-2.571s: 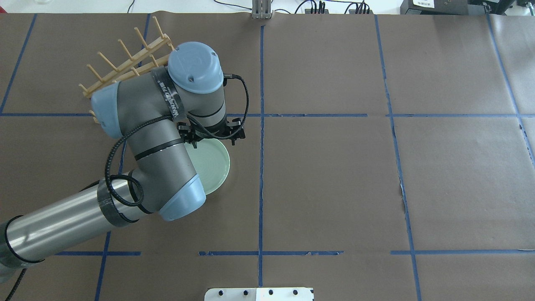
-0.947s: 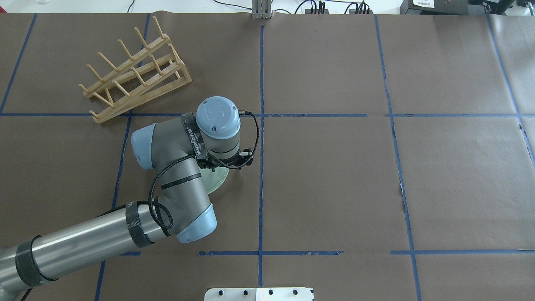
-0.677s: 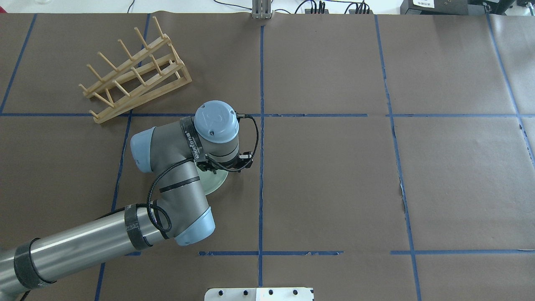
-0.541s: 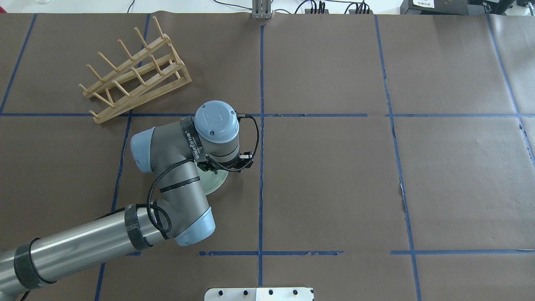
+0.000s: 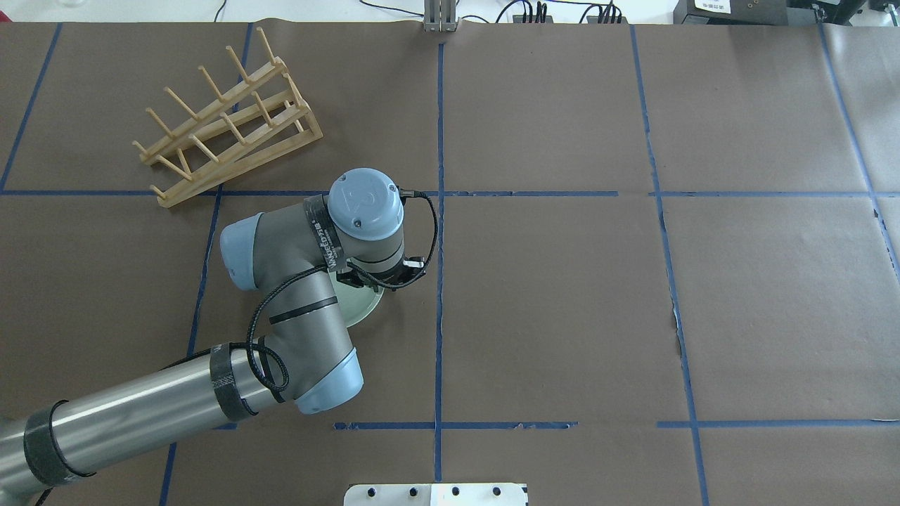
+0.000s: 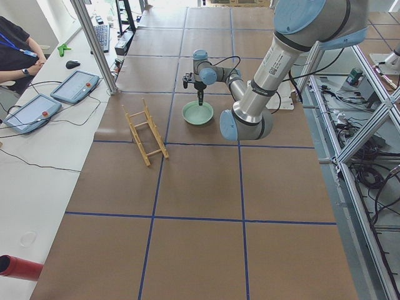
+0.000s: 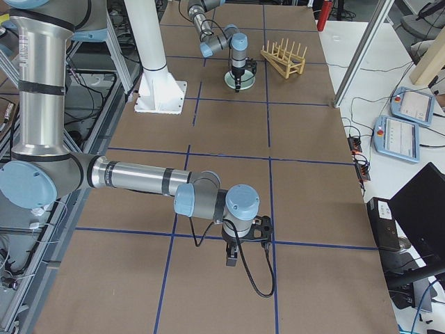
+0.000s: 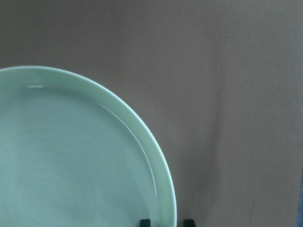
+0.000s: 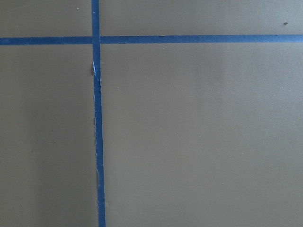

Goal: Place plate on rack
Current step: 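Close the left gripper on the rim of the pale green plate, then lift the plate with the left gripper and tilt it upright toward the rack, then lower the upright plate with the left gripper between the rack's pegs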

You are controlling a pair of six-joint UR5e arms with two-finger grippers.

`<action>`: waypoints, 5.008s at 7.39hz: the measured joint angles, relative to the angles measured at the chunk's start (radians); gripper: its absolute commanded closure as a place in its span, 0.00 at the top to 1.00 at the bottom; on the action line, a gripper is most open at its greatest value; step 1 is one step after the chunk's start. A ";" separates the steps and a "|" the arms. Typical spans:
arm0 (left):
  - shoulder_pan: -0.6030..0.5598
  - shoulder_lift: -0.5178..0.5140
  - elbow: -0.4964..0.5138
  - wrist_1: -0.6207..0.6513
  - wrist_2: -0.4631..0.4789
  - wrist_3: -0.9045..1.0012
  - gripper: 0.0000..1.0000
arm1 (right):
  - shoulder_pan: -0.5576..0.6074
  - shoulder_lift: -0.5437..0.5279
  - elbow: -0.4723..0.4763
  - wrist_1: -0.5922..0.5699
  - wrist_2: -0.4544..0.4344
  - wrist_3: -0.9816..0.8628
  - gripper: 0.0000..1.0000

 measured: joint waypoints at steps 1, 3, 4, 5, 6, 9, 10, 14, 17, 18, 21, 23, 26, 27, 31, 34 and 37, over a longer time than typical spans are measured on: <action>-0.001 0.000 -0.003 0.002 0.000 0.000 0.00 | 0.000 0.000 0.000 0.000 0.000 0.000 1.00; -0.005 0.001 -0.035 0.037 -0.001 0.000 0.00 | 0.000 0.000 0.001 0.000 0.000 0.000 1.00; -0.013 0.001 -0.080 0.090 0.000 0.002 0.00 | 0.000 0.000 0.001 0.000 0.000 0.000 1.00; -0.030 0.001 -0.155 0.180 0.001 0.006 0.00 | 0.000 0.000 0.001 -0.001 0.000 0.000 1.00; -0.053 0.000 -0.235 0.274 0.003 0.011 0.00 | 0.000 0.000 0.001 0.000 0.000 0.000 1.00; -0.222 -0.016 -0.414 0.468 0.003 0.050 0.00 | 0.000 0.000 0.001 0.000 0.000 0.000 1.00; -0.302 -0.025 -0.440 0.485 -0.002 0.087 0.00 | 0.000 0.000 0.001 0.000 0.000 0.000 1.00; -0.549 0.067 -0.562 0.296 -0.114 0.186 0.00 | 0.000 0.000 0.000 0.000 0.000 0.000 1.00; -0.631 0.186 -0.617 0.044 -0.223 0.122 0.00 | 0.000 0.000 -0.001 -0.001 0.000 0.000 1.00; -0.634 0.225 -0.615 -0.074 -0.228 0.056 0.00 | 0.000 0.000 -0.001 0.000 0.000 0.000 1.00; -0.635 0.427 -0.548 -0.677 -0.230 -0.234 0.00 | 0.000 0.000 -0.001 0.000 0.000 0.000 1.00; -0.633 0.468 -0.415 -1.036 -0.228 -0.379 0.00 | 0.000 0.000 -0.001 0.000 0.000 0.000 1.00; -0.632 0.428 -0.226 -1.306 -0.212 -0.412 0.00 | 0.000 0.000 0.000 0.000 0.000 0.000 1.00; -0.633 0.393 -0.181 -1.340 -0.192 -0.422 0.00 | 0.000 0.000 -0.001 0.000 0.000 0.000 1.00; -0.632 0.306 -0.005 -1.495 -0.058 -0.502 0.00 | 0.000 0.000 -0.001 -0.001 0.000 -0.001 1.00; -0.629 0.236 0.134 -1.534 -0.019 -0.507 0.00 | 0.000 0.000 0.000 0.000 0.000 -0.001 1.00; -0.624 0.211 0.189 -1.537 -0.016 -0.505 0.00 | 0.000 0.000 -0.001 0.000 0.000 0.000 1.00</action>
